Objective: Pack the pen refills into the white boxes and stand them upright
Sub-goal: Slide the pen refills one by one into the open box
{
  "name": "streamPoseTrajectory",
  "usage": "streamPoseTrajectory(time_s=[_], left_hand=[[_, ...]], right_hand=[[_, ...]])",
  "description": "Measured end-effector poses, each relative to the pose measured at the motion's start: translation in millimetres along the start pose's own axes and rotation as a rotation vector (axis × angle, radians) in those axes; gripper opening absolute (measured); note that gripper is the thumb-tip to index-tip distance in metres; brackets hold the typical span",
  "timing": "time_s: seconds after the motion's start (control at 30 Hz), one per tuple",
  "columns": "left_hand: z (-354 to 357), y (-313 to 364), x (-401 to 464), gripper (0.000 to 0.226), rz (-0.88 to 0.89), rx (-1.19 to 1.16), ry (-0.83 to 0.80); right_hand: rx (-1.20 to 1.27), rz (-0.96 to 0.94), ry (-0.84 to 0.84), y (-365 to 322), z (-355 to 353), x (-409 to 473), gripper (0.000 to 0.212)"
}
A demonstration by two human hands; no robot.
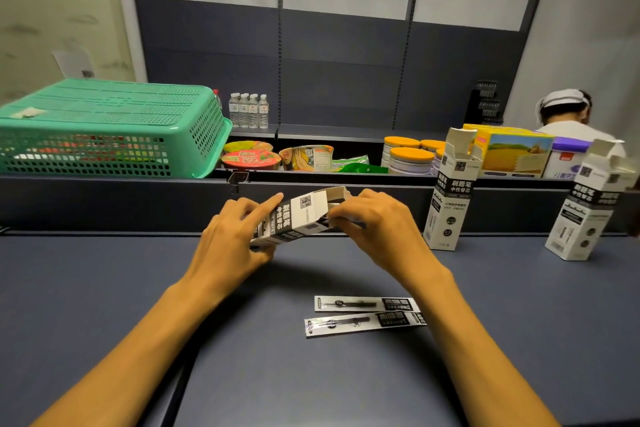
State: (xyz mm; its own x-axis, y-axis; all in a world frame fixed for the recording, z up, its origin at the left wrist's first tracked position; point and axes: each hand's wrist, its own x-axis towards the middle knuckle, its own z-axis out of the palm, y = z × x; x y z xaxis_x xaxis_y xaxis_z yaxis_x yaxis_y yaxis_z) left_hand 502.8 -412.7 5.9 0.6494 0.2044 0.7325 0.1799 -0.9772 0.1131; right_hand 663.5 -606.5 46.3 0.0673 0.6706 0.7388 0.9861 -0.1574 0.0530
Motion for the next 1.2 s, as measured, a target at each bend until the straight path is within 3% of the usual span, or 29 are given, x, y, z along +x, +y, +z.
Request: streamPoseTrajectory(time_s=[0.13, 0.27, 0.37, 0.73, 0.97, 1.2], left_hand=[[0, 2, -1, 0.09, 0.022, 0.001, -0.006], [0, 2, 0, 0.09, 0.008, -0.007, -0.009], [1, 0, 0, 0.09, -0.001, 0.004, -0.015], [3, 1, -1, 0.09, 0.029, -0.012, -0.024], [3, 2, -1, 0.09, 0.01, -0.011, -0.023], [2, 0, -1, 0.091, 0.01, -0.002, -0.023]], right_hand=[[0.03, -0.043, -0.016, -9, 1, 2, 0.019], [0.156, 0.052, -0.001, -2, -6, -3, 0.025], [0.262, 0.092, -0.026, 3, -8, -6, 0.017], [0.206, 0.008, -0.004, -11, 7, -5, 0.027], [0.456, 0.192, -0.042, 0, 0, -5, 0.027], [0.437, 0.169, -0.087, -4, 3, -8, 0.024]])
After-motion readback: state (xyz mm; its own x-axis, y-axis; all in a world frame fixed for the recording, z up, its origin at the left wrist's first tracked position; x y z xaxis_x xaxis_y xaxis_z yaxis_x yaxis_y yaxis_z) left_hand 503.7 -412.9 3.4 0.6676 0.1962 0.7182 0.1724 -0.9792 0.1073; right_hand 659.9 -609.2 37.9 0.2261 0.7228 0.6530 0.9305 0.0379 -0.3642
